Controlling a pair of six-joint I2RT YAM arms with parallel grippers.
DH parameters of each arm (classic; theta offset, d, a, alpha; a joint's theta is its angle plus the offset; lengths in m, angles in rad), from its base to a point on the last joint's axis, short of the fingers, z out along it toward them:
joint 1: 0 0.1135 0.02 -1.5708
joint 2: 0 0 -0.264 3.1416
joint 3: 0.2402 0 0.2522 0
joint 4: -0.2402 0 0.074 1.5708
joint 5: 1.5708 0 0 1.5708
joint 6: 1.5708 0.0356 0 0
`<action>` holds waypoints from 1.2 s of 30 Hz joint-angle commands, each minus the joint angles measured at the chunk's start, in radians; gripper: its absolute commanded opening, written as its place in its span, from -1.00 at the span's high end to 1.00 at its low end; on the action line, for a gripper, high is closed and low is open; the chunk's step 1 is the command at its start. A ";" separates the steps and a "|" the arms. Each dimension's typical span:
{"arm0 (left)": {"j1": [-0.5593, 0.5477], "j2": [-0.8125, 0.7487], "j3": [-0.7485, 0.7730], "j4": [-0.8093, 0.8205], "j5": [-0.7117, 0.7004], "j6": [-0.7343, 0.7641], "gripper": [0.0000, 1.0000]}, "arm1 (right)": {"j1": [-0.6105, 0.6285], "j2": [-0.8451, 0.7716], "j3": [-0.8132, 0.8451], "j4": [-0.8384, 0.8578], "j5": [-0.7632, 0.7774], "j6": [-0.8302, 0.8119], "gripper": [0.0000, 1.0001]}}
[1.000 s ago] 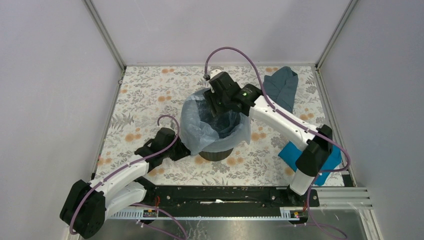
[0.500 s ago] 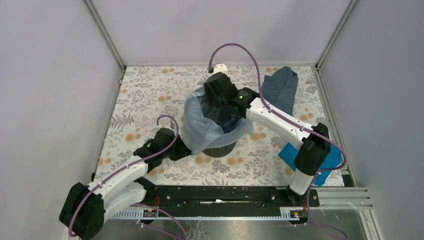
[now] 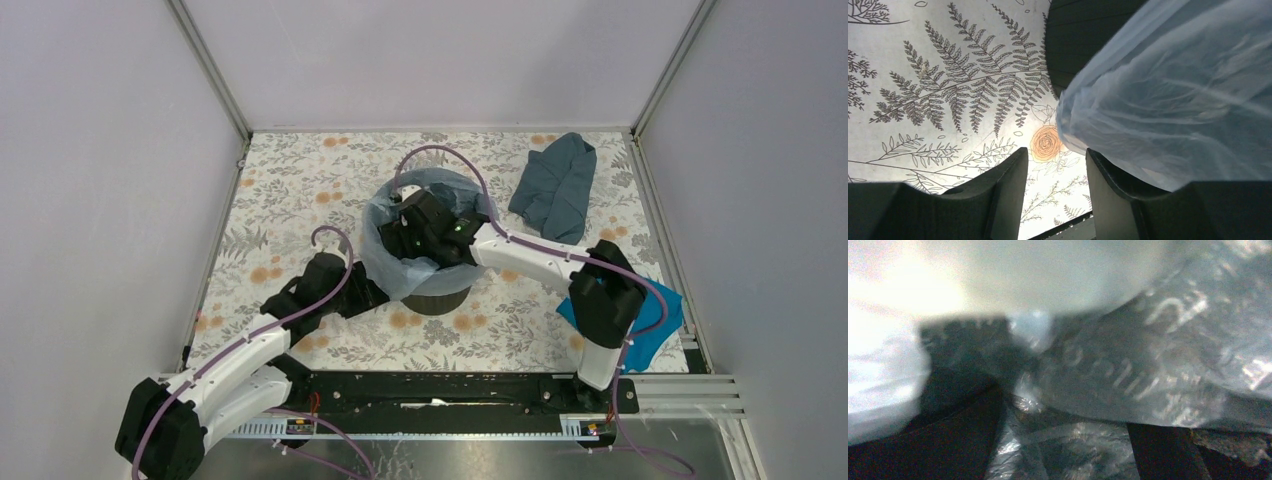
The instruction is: Put the trash bags into the trash bin
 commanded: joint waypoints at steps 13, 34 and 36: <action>-0.001 -0.054 0.072 -0.021 -0.045 0.058 -0.29 | -0.018 -0.090 0.042 -0.142 0.302 -0.177 -0.99; -0.001 -0.196 0.201 -0.210 -0.088 0.057 -0.70 | -0.010 0.030 0.174 -0.072 0.276 -0.069 -0.99; 0.000 -0.205 0.226 -0.230 -0.097 0.064 -0.74 | -0.011 0.002 0.233 -0.163 0.263 -0.083 -0.99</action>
